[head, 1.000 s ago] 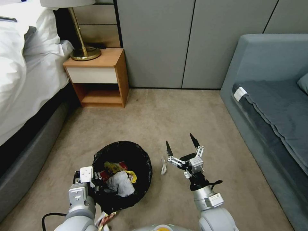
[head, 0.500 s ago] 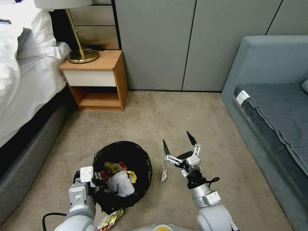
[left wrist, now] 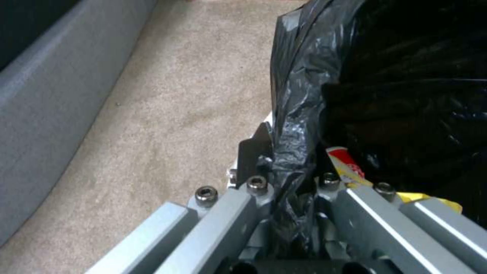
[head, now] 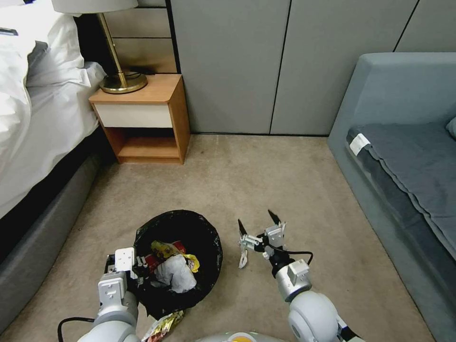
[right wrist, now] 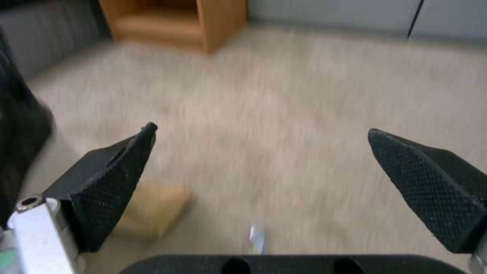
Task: Pick up the trash bin, then pick up the garbage from the floor and place it into the trash bin.
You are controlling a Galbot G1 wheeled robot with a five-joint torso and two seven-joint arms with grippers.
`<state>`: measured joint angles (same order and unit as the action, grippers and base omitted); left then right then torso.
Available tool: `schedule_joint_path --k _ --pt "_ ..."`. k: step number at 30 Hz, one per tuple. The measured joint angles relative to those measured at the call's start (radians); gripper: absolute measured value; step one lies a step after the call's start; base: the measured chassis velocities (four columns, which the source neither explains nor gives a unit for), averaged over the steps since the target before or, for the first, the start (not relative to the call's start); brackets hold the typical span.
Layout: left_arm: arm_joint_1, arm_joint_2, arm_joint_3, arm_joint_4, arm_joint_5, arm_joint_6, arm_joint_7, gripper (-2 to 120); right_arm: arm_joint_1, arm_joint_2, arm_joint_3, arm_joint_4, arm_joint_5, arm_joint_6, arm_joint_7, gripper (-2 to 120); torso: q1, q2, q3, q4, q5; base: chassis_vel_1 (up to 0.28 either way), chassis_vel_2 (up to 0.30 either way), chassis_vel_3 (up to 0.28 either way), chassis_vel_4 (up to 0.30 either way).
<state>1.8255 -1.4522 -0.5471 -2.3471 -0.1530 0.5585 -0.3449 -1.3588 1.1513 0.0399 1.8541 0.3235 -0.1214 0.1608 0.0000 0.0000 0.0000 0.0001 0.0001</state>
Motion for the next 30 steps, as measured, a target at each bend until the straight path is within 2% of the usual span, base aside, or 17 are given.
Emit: schedule_joint_path --k 1,4,11,18,30 --pt "0.0 0.0 0.0 0.0 0.0 0.0 0.0 0 0.0 0.0 0.0 0.0 0.0 0.0 0.0 100 0.0 0.0 0.0 0.0 0.0 0.0 0.0 0.0 0.0" --pt "-0.002 -0.001 0.0 0.0 0.0 0.001 0.0 0 0.046 -0.024 -0.018 -0.045 0.107 -0.085 -0.01 100 0.0 0.0 0.0 -0.0002 -0.0002 0.0 0.0 0.0 0.0" --pt "-0.007 -0.007 0.005 0.009 0.003 0.002 0.0 0 0.113 0.0 -0.059 -0.158 0.148 -0.136 -0.011 100 0.0 0.0 0.0 -0.0001 0.0 0.0 0.0 0.0 0.0" --pt "-0.006 -0.013 0.007 0.02 0.009 0.002 0.0 0 0.183 0.056 -0.076 -0.309 0.146 -0.136 -0.054 100 0.0 0.0 0.0 -0.0001 -0.0002 0.0 0.0 0.0 0.0" --pt "0.007 -0.022 0.006 0.029 0.027 0.002 0.0 0 0.26 0.149 -0.08 -0.475 0.118 -0.076 -0.102 100 0.0 0.0 0.0 -0.0001 -0.0003 0.0 0.0 0.0 0.0"
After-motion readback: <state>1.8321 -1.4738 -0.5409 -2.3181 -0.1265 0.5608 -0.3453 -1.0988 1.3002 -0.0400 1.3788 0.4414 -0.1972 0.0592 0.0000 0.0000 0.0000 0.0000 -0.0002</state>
